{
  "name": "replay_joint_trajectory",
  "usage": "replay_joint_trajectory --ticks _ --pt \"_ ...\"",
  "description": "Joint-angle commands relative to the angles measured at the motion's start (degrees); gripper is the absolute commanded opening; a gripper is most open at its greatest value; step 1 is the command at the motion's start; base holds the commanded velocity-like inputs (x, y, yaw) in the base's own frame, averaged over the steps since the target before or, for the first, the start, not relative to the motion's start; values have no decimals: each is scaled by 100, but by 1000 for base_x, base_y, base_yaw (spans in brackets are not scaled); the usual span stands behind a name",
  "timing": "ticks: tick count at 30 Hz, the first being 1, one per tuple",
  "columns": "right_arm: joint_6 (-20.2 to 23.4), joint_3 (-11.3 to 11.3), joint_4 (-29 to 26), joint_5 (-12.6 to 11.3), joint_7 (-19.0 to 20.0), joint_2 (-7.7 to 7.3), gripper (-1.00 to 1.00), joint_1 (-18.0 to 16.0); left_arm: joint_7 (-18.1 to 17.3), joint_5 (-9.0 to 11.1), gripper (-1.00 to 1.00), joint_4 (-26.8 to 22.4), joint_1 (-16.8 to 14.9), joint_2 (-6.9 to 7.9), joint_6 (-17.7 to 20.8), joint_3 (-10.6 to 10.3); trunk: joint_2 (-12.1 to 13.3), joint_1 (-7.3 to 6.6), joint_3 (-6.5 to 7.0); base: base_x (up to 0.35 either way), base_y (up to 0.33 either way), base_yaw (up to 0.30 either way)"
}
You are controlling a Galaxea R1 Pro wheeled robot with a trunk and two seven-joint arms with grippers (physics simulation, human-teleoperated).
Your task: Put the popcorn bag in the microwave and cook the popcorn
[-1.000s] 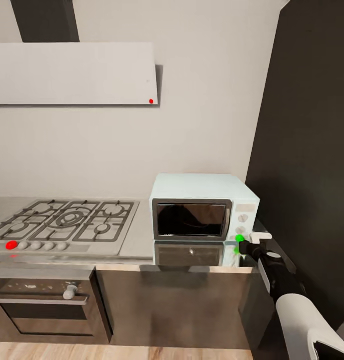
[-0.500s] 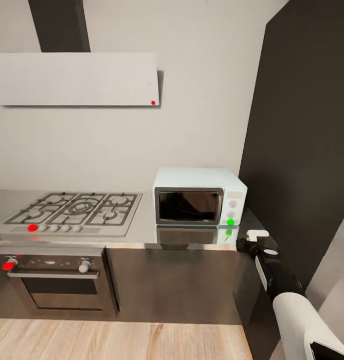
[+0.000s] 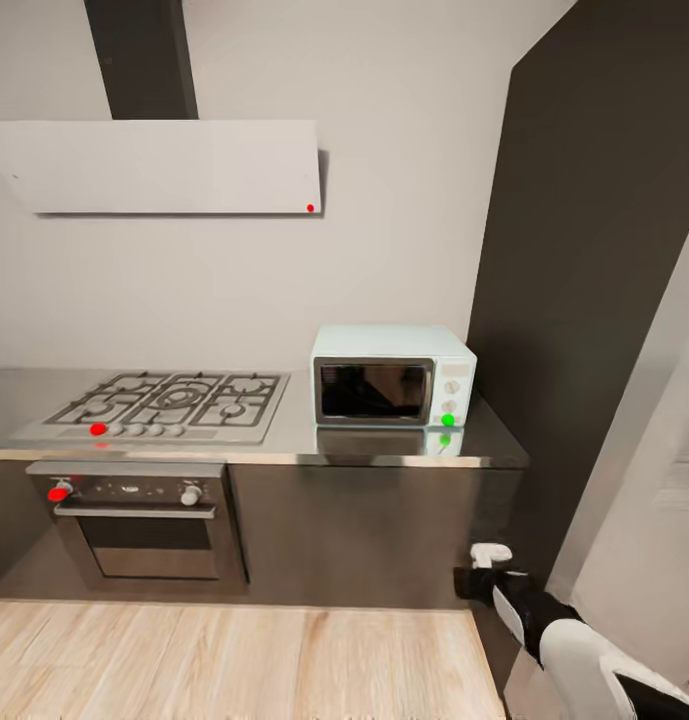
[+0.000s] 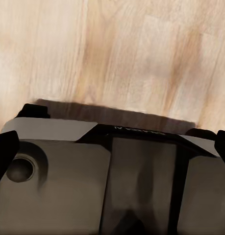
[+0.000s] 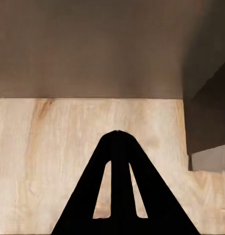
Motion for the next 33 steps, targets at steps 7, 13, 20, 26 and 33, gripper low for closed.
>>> replay_joint_trajectory --ticks 7,13,20,26,33 --pt "-476 -33 1340 435 -297 -284 -100 947 -26 67 100 17 -5 37 -21 -47 -6 -3 -7 -49 0 0" --pt "-967 -52 1365 424 -329 -284 -100 2760 -17 63 100 27 -5 80 -10 -47 -6 -3 -7 0 0 0" --pt "-1300 -68 1373 416 -300 -233 -100 3197 -9 67 100 31 -5 87 -13 -47 -6 -3 -7 0 0 0" --pt "-1343 -68 1373 412 -287 -237 -100 3266 252 68 100 31 -5 137 -10 -40 -6 -3 -7 0 0 0" --pt "-1379 -77 1320 464 -334 -73 -100 3264 537 -521 100 4 -5 715 -72 -74 -6 -3 -7 0 0 0"
